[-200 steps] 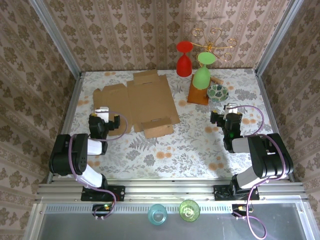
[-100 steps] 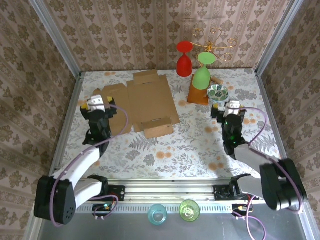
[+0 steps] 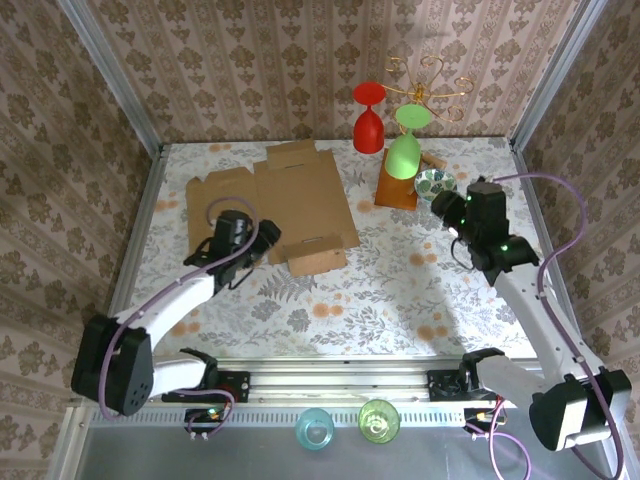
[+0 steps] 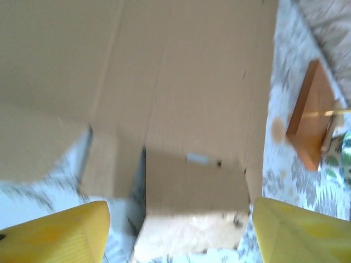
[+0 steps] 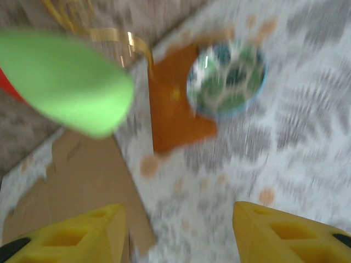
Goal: Fold the paper box
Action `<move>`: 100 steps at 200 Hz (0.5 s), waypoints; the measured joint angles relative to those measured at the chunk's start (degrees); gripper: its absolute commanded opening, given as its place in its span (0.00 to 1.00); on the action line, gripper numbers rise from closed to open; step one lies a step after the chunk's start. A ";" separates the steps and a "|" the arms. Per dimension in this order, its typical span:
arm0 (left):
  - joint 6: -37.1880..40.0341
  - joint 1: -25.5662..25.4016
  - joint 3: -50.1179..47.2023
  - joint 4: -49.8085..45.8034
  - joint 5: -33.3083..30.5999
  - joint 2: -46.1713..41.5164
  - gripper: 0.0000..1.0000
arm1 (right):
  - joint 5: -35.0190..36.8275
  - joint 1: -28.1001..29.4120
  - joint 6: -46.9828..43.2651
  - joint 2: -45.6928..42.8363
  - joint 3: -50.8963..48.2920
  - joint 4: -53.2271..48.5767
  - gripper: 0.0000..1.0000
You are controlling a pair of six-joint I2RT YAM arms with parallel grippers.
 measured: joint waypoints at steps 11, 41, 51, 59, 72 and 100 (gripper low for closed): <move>-2.32 -1.55 -0.85 2.21 1.42 2.69 0.65 | -3.98 0.28 1.29 0.59 -1.36 -1.20 0.56; -5.66 -2.23 -1.20 7.02 4.22 9.77 0.64 | -12.50 0.46 4.02 3.85 -3.02 -1.64 0.56; -6.10 -2.23 -1.18 7.96 4.79 11.21 0.61 | -14.38 0.46 4.59 5.03 -3.15 -1.66 0.55; -6.60 -2.23 -1.18 8.87 5.31 12.35 0.58 | -15.67 0.46 4.83 6.05 -3.19 -1.64 0.55; -7.32 -2.23 -1.18 10.49 6.12 13.86 0.56 | -17.42 0.46 5.01 7.52 -3.19 -1.62 0.55; -8.15 -2.23 -1.20 12.85 7.15 15.78 0.51 | -19.87 0.48 5.27 9.53 -3.19 -1.53 0.53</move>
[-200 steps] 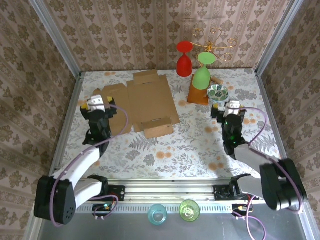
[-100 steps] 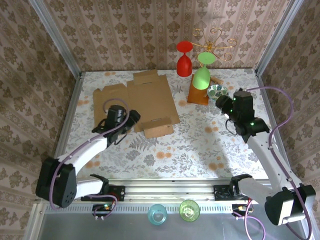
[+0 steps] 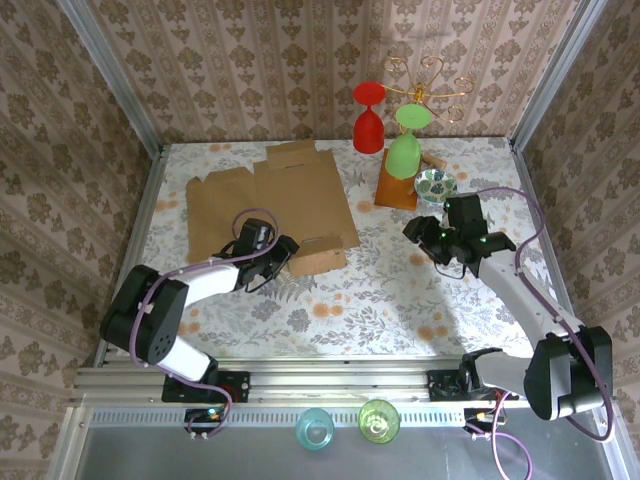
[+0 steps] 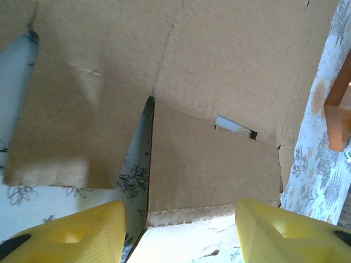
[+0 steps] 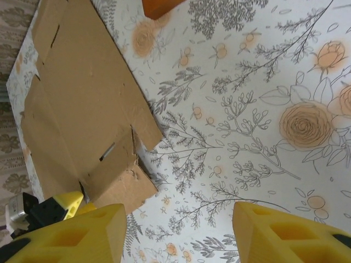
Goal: Fold the paper box
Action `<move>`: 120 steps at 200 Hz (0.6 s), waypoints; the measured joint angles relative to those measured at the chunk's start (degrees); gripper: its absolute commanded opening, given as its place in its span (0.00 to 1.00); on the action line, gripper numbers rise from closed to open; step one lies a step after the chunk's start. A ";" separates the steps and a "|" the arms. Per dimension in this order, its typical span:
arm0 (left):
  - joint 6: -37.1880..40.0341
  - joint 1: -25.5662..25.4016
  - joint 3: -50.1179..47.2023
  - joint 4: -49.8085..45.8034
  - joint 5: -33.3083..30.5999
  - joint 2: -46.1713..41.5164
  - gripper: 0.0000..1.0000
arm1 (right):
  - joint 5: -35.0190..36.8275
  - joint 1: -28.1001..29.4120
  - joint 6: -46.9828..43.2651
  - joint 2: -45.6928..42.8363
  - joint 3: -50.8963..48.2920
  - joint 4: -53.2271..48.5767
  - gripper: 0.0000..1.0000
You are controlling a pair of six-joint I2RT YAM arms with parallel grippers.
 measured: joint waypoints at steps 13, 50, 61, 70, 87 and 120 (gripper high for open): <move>-0.39 0.00 0.00 1.57 0.28 0.98 0.45 | -0.94 0.09 0.39 0.37 0.00 0.57 0.52; -1.31 0.00 0.04 5.18 1.22 4.26 0.05 | -3.04 0.09 0.61 2.25 0.00 1.95 0.52; -1.31 0.00 0.00 6.12 1.51 4.46 0.00 | -3.43 0.09 0.61 2.80 0.00 2.27 0.52; -1.36 0.00 0.00 6.73 1.60 4.35 0.00 | -3.93 0.09 0.61 3.37 0.00 2.75 0.53; -1.27 0.00 0.02 6.80 1.55 3.39 0.00 | -4.70 0.09 0.61 4.42 0.00 3.37 0.54; 0.11 0.42 0.46 1.68 1.95 -4.52 0.00 | -6.88 0.35 1.07 8.07 0.02 6.43 0.59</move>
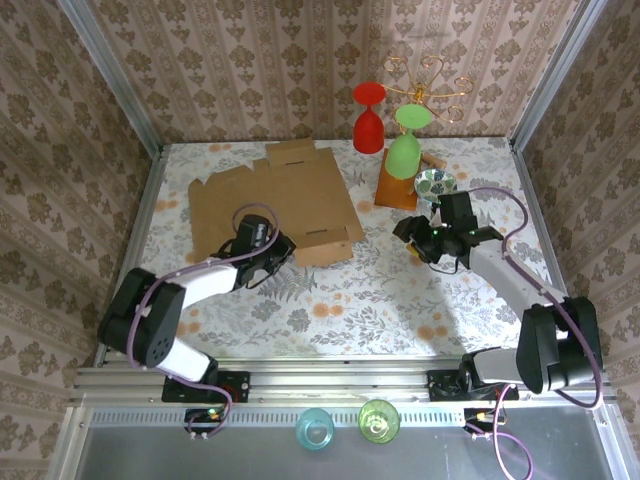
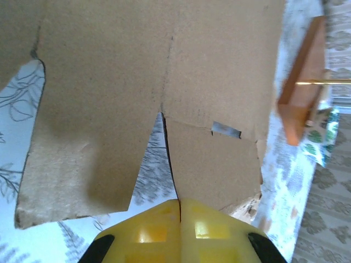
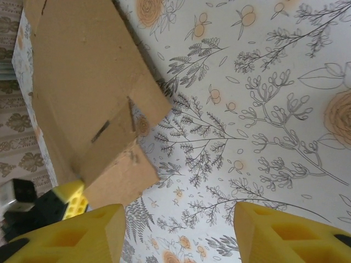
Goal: Fold the paper box
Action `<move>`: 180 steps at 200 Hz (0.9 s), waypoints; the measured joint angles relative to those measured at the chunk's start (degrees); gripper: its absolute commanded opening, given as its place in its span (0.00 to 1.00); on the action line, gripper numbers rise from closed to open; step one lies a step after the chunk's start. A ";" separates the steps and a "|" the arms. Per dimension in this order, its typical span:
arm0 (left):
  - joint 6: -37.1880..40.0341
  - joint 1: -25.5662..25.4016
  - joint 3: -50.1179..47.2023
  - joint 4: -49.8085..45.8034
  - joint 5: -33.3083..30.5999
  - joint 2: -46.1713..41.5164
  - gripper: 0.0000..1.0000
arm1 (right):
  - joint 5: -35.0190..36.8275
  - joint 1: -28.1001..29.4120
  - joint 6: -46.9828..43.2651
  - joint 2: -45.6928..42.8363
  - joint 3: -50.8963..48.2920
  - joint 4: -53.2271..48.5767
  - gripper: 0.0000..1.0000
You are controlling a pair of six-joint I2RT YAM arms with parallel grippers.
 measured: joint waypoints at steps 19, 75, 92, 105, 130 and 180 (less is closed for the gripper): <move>0.57 0.63 0.26 -2.27 1.36 -5.31 0.00 | -1.27 0.85 1.29 3.21 0.17 2.95 0.64; 0.76 3.26 -0.55 -8.70 7.08 -17.49 0.00 | -6.51 6.45 7.34 17.79 6.99 15.04 0.72; 0.76 5.01 -1.05 -10.49 8.48 -20.06 0.00 | -7.78 6.69 9.81 21.49 9.31 19.10 0.71; 0.76 6.05 -1.44 -11.80 9.46 -21.57 0.00 | -8.37 6.69 11.67 23.85 10.56 22.23 0.70; 0.76 6.75 -2.23 -13.77 10.86 -23.41 0.00 | -9.46 6.99 15.28 27.63 12.20 27.19 0.69; 0.74 7.13 -2.43 -16.57 12.50 -25.27 0.00 | -10.36 9.60 20.39 32.11 14.71 32.76 0.61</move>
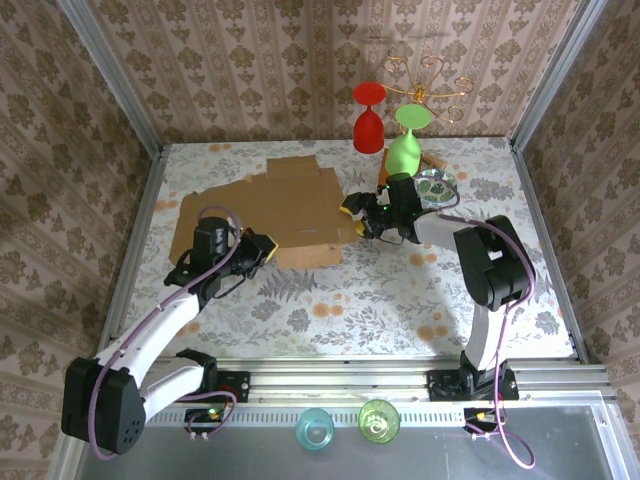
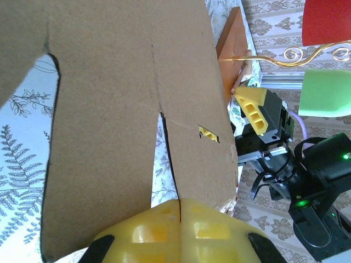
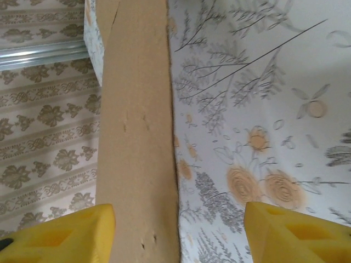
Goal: Fold the paper box
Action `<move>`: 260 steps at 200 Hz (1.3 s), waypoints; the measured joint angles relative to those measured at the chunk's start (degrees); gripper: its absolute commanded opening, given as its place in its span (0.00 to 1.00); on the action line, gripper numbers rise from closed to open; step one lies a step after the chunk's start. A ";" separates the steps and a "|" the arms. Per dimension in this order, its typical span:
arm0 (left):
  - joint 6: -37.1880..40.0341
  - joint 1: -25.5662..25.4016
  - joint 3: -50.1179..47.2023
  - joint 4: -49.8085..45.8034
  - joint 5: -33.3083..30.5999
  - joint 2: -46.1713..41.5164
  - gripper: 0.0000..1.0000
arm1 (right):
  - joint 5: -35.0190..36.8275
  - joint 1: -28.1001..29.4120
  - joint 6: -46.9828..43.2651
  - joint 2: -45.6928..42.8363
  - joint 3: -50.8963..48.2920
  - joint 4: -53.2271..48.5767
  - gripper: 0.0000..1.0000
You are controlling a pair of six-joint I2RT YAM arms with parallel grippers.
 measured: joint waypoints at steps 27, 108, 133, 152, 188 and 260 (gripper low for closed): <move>0.00 -0.02 -0.28 -0.46 0.57 -1.44 0.00 | -0.35 0.63 1.79 1.88 1.79 1.97 0.52; 0.63 2.12 -1.05 -6.93 1.11 -6.43 0.46 | 5.51 2.54 3.98 -1.49 0.68 1.97 0.00; 3.63 4.94 3.50 -13.16 0.70 -7.15 0.49 | 11.21 4.70 2.10 -11.39 -1.44 -3.19 0.00; 6.14 7.30 8.39 -17.07 -0.28 -7.32 0.49 | 15.15 6.99 1.27 -18.88 -2.21 -6.40 0.00; 9.94 11.56 14.03 -22.23 -2.32 -6.99 0.47 | 20.65 10.67 -0.17 -26.93 -3.48 -10.21 0.00; 10.40 12.68 14.05 -22.23 -1.68 -2.64 0.45 | 22.47 9.62 -0.04 -26.38 -8.22 -11.45 0.00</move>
